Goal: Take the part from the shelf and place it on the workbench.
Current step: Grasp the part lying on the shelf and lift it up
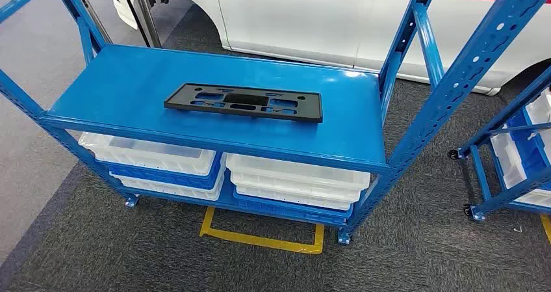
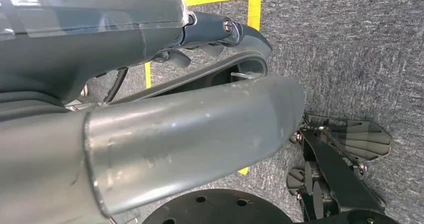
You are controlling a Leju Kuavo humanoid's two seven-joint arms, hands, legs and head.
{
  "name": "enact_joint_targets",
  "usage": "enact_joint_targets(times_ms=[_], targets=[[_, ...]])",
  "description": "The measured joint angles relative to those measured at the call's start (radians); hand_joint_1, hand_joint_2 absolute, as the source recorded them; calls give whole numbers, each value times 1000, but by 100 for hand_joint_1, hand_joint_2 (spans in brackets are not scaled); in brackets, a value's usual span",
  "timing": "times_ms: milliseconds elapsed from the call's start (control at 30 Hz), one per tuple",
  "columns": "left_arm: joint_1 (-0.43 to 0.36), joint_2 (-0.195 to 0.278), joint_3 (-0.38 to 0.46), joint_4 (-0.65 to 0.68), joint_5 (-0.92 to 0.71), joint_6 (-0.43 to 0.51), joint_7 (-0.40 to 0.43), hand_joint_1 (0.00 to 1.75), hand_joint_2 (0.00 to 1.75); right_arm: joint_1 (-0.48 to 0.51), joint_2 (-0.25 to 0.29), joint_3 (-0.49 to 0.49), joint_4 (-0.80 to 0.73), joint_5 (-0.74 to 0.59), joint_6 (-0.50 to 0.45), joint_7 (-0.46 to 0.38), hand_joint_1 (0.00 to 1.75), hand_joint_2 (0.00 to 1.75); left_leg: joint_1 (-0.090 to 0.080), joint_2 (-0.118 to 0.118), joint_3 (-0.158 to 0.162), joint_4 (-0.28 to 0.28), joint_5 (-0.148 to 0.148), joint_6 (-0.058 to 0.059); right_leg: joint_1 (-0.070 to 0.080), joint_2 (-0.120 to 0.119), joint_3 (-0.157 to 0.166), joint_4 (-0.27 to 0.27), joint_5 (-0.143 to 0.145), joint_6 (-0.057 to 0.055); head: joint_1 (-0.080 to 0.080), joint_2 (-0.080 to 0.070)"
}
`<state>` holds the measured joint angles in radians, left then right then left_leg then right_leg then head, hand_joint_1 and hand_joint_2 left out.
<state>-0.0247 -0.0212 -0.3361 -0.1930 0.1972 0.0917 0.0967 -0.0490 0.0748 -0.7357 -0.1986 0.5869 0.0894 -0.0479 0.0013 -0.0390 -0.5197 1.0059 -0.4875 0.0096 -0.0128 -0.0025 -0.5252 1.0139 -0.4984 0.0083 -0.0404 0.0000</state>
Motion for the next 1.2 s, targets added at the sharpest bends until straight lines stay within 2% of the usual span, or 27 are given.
enact_joint_targets(times_ms=[667,867,1100,1200], targets=[[2,7,5,5,31,-26,8,0,0,-5,23,-4,4,30,-17,-11,0,0,0,0,0,0,0,0,0,0,0,0,0,0,0,0],[1,31,-23,6,-56,4,-77,0,0,-5,24,-4,5,21,-16,-11,0,0,0,0,0,0,0,0,0,0,0,0,0,0,0,0],[1,50,-52,6,-79,16,-91,0,0,-5,24,-4,6,16,-16,-6,0,0,0,0,1,0,0,0,0,0,0,0,0,0,0,0],[-19,57,-88,5,-185,48,-58,0,0,-5,21,-7,6,7,-12,5,0,0,0,0,3,1,1,1,0,0,-1,0,0,1,0,0]])
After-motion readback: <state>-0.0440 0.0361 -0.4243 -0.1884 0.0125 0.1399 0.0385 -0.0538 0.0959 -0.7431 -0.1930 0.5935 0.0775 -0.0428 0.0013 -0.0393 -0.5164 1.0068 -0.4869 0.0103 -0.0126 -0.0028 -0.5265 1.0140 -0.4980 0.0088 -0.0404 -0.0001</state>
